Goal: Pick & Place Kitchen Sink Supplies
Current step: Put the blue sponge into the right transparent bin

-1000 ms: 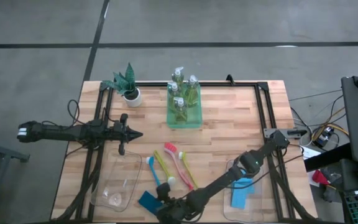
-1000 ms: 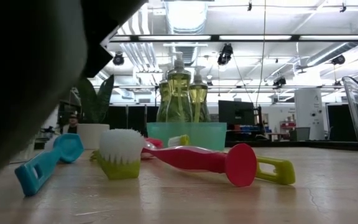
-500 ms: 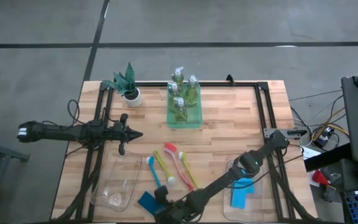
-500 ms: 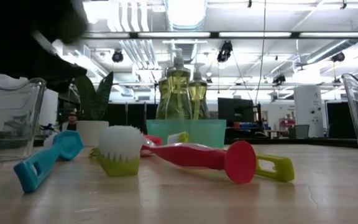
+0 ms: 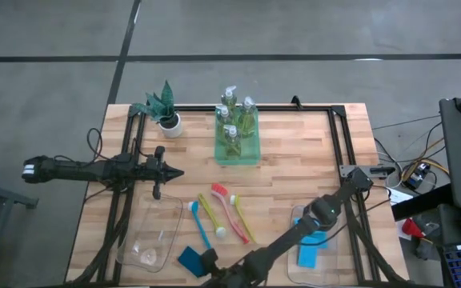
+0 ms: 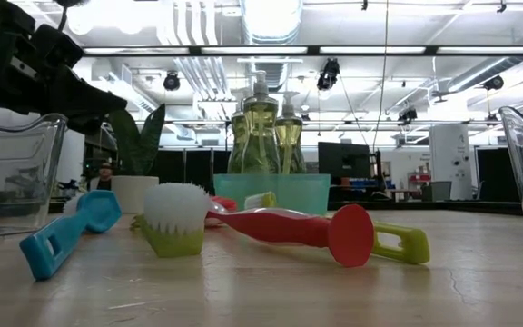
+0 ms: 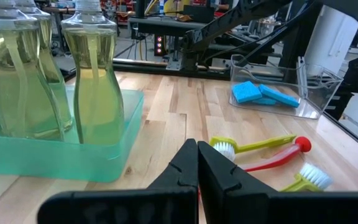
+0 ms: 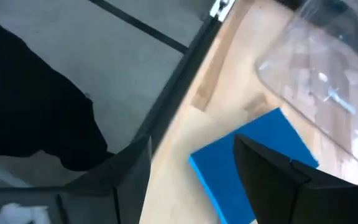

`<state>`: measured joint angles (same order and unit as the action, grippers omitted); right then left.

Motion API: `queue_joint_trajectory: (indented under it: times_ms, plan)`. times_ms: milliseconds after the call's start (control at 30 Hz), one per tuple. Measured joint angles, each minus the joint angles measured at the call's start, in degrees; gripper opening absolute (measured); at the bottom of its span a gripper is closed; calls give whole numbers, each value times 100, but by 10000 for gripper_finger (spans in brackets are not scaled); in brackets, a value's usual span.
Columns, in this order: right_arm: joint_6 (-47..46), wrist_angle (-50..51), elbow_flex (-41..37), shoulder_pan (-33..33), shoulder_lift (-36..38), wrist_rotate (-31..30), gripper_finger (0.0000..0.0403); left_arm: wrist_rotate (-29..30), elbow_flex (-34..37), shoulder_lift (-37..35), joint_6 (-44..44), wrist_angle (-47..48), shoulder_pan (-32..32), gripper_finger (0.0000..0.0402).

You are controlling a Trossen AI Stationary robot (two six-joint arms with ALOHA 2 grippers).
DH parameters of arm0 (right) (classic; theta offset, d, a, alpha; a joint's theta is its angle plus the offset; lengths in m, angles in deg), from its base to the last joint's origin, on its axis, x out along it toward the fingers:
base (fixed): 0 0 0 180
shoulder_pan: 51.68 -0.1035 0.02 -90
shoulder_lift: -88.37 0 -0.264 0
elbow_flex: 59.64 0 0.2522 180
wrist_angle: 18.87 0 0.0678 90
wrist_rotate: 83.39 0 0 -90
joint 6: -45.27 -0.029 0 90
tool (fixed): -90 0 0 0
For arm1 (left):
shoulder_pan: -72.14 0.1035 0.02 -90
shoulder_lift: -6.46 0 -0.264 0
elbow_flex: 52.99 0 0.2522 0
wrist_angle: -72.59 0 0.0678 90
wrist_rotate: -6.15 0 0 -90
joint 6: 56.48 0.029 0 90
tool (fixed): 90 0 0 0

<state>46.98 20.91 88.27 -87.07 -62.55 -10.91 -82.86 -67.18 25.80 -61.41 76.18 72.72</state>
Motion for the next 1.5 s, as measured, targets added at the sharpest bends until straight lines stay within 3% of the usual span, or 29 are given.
queue_joint_trajectory:
  times_ms: [367, 700, 900, 1033, 1200, 1333, 1500]
  plan:
    - [-128, -128, -393, 238, -7, 42, 224, -2, 2, 0, 0, -2, 2, 0]
    - [634, -203, -396, 276, -1, 81, 224, 0, 1, 0, 0, -2, 4, 0]
    - [539, 60, -144, 397, -20, 207, 223, 0, 0, 0, 0, -2, 4, 0]
    - [-97, -152, 61, 474, 21, 361, 223, 0, 0, 0, 0, -2, 4, 0]
    - [-1859, 163, 77, 676, 152, 745, 223, -2, 1, -1, 0, 0, 4, 0]
    - [-3177, 351, 72, 898, 139, 1514, 218, -2, 2, 0, 0, 0, 4, 0]
    - [-3897, 886, 67, 1073, 150, 1879, 212, -2, 1, -2, 0, -1, 4, 0]
